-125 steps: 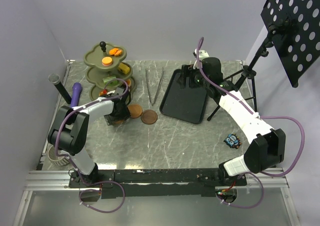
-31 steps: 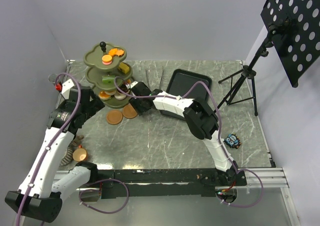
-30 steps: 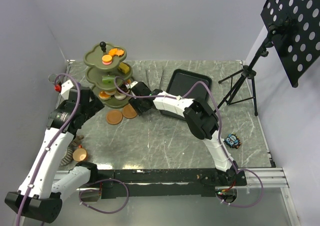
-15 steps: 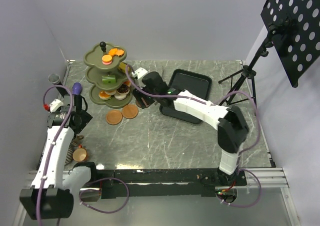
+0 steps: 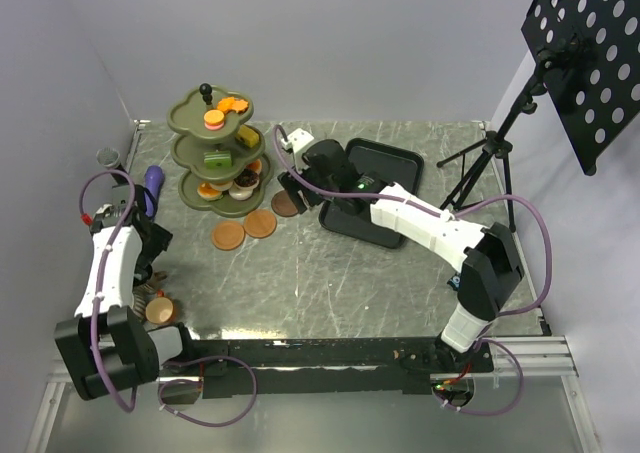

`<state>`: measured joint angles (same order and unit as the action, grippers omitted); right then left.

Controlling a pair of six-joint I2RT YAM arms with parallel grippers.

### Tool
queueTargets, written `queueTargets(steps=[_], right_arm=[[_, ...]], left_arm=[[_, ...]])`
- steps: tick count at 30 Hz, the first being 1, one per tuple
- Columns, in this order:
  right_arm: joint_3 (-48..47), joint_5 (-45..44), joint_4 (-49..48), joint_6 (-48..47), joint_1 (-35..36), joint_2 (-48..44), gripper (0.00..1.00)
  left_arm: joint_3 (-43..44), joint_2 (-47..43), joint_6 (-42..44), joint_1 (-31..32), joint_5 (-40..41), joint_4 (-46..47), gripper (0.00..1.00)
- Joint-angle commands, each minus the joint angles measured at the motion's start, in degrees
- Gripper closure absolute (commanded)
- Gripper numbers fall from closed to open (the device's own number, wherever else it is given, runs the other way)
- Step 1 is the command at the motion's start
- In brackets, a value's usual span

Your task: Serve the afternoon tea

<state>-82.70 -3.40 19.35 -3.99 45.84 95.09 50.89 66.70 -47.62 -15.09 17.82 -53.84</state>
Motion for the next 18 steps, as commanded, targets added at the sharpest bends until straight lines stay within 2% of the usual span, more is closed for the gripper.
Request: queueTargets(steps=[1,6,13,16,18], right_arm=[[1.39,-0.29,-1.51,-0.76,-1.37,-5.00,0.20],[2.71,-0.20,-2.04,-0.76,-2.51,-5.79,0.20],[3.68,-0.12,-2.22,-0.76,-3.92,-5.97,0.20],[4.03,-0.20,-2.21,-0.67,-4.80,-5.79,0.20],[4.30,-0.20,-2.30,-0.67,-5.24,-5.88,0.20]], left_arm=[[-0.53,2.64,2.17,-1.96,-2.62,3.30,0.31],[-0.71,5.55,2.79,-2.49,-3.50,4.53,0.51],[-0.18,4.50,3.76,-2.31,-4.46,4.28,0.97],[0.52,1.78,4.11,0.05,-4.64,3.93,0.99],[2.01,0.72,3.41,4.26,-3.85,2.52,0.99]])
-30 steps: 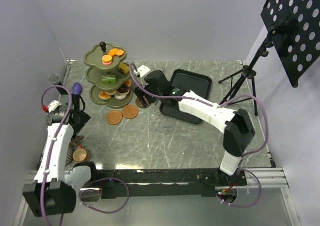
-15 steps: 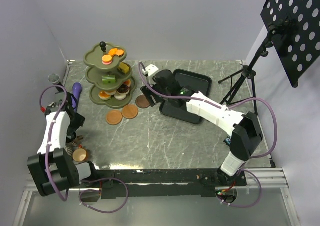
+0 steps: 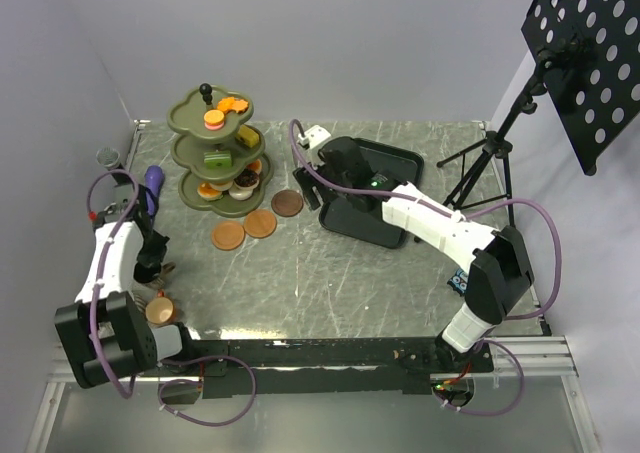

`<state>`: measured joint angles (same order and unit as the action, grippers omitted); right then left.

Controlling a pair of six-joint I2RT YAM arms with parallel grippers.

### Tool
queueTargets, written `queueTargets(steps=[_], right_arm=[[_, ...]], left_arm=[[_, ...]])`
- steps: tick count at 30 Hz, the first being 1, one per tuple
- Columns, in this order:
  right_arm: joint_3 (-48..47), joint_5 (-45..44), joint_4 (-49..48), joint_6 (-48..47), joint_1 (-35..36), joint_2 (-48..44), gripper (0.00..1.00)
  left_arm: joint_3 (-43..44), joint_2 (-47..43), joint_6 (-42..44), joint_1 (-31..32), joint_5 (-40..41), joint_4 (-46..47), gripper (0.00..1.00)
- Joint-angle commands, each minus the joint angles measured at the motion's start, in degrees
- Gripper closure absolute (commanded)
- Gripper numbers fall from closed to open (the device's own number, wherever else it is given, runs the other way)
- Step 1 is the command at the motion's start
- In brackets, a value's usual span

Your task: Serve the afternoon tea

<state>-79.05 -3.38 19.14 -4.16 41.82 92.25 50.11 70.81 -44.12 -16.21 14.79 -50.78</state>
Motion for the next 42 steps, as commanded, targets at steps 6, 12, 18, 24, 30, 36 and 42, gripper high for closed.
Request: queueTargets(steps=[6,12,18,24,30,36,42], right_arm=[[1.70,1.97,-2.43,1.35,-1.83,-3.21,0.20],[5.12,3.11,-4.72,3.02,-1.75,-4.35,0.20],[6.97,2.68,-4.72,3.90,-1.75,-5.23,0.20],[9.43,1.10,-4.98,4.08,-1.75,-6.64,0.20],[12.68,0.74,-6.13,5.83,-1.66,-7.52,0.20],[14.62,0.83,-7.36,6.45,-1.57,-8.49,0.20],[21.38,7.84,-16.83,5.92,-1.57,-12.00,0.22]], left_arm=[[8.51,-1.73,-4.83,22.51,-3.01,-2.74,0.99],[14.66,6.61,-7.29,34.99,-4.77,-0.90,0.99],[23.00,18.56,-4.50,45.29,-4.42,-0.10,0.99],[27.50,24.81,-0.45,49.43,-7.40,0.95,0.99],[28.73,28.42,1.93,49.60,-10.48,1.30,0.85],[28.03,26.93,2.63,49.69,-10.92,1.74,0.54],[28.64,21.58,2.55,49.87,-7.50,1.04,0.31]])
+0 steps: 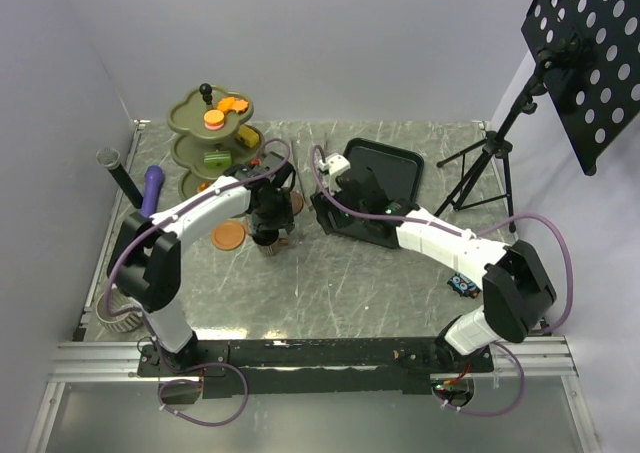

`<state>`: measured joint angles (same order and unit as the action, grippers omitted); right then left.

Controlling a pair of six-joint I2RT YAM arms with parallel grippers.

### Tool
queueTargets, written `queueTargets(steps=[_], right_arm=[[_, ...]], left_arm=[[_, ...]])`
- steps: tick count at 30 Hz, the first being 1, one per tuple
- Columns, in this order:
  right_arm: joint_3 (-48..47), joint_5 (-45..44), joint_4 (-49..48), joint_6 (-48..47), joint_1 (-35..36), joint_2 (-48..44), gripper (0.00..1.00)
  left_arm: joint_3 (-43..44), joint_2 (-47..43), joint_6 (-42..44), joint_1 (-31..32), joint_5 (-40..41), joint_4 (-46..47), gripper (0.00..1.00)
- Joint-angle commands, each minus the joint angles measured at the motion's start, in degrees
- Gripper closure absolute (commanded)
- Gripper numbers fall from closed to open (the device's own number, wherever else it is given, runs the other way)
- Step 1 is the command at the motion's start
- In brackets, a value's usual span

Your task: Serve the afternoon tea

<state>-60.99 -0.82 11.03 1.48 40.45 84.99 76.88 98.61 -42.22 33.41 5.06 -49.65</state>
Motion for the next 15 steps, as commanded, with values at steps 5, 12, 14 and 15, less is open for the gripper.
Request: queueTargets(steps=[5,12,14,15], right_arm=[[4.92,17.50,-15.15,0.99,-1.25,-1.24,0.32],[0.45,25.42,-17.01,-4.89,-0.64,7.72,0.34],[-2.28,26.57,-14.99,-8.66,0.15,10.36,0.34],[-3.25,26.66,-14.37,-10.07,0.77,11.33,0.34]], left_arm=[[0.73,-12.37,-1.46,0.17,3.64,-1.33,0.23],[-5.60,-23.71,-4.80,-2.98,7.16,-1.14,0.13],[-7.09,-26.26,-6.12,-7.98,5.85,-2.73,0.12],[-8.05,-27.67,-6.47,-10.01,5.58,-3.00,0.12]])
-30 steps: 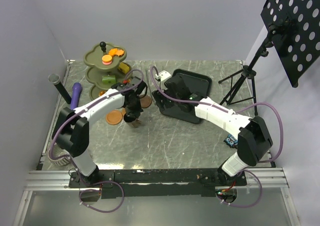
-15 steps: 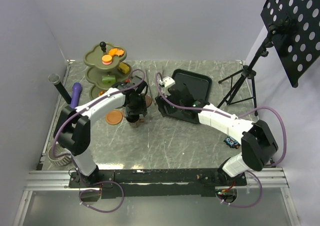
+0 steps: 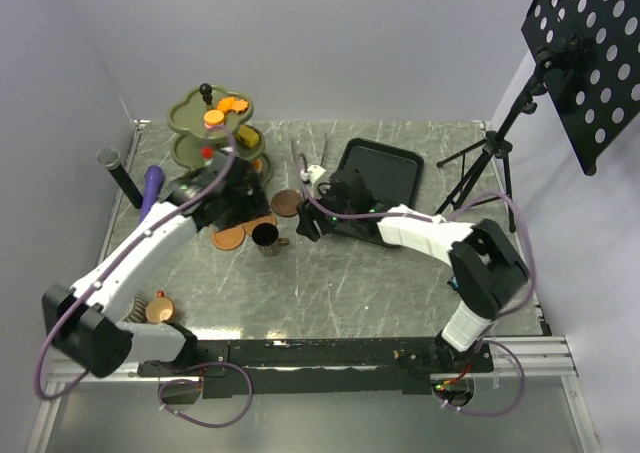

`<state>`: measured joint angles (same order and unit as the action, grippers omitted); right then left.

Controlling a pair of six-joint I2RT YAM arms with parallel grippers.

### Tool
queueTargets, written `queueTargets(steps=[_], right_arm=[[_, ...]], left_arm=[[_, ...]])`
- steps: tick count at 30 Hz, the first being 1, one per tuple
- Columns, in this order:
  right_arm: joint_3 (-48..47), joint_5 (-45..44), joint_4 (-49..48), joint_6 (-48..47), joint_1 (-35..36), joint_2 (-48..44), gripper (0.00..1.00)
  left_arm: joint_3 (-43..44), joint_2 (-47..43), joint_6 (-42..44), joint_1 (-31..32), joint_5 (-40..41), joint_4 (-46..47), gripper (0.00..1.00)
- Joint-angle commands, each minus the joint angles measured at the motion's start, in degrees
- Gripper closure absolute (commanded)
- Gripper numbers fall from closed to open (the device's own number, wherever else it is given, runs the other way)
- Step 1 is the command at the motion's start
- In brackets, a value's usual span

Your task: Serve the afternoon tea

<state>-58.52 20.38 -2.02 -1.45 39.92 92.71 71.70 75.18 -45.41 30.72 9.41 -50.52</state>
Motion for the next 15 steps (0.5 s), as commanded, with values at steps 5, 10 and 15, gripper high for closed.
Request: queueTargets(steps=[5,10,15], right_arm=[[-7.31,7.83,-0.71,-11.37,2.53,5.64,0.35],[-7.92,9.41,1.58,-15.07,4.63,6.96,0.36],[-8.71,6.78,1.76,-17.09,6.83,8.80,0.37]], left_arm=[[-6.30,-10.66,-2.50,-17.43,-0.17,-3.00,0.10],[-8.51,-13.12,-1.09,-24.12,-2.12,-3.79,0.10],[-8.60,-14.18,-0.30,-27.02,-2.64,-3.79,0.10]])
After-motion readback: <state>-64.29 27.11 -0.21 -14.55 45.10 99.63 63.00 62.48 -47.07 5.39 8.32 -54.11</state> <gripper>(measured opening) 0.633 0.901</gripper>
